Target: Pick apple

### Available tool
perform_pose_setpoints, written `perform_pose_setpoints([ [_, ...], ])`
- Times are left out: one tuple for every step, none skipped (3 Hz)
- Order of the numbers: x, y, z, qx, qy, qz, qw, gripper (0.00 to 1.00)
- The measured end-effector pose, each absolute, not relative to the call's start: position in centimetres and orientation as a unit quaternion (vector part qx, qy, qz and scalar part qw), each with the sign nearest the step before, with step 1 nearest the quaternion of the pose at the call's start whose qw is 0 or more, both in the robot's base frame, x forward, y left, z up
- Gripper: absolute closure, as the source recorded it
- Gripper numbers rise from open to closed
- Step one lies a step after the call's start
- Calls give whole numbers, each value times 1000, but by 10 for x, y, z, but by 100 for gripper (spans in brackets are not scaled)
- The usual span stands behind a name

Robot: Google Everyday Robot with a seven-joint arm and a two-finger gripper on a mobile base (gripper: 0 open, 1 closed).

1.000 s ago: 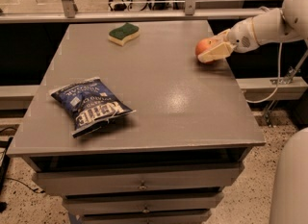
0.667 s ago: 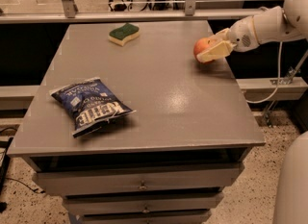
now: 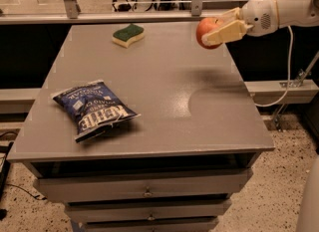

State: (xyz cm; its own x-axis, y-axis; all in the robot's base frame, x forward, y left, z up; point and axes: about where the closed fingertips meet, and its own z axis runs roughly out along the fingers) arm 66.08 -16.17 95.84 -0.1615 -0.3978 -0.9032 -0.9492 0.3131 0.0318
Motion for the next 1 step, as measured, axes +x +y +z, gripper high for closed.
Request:
perform_pose_setpoints([
  [665,-159,952,-489,691,323,423,100],
])
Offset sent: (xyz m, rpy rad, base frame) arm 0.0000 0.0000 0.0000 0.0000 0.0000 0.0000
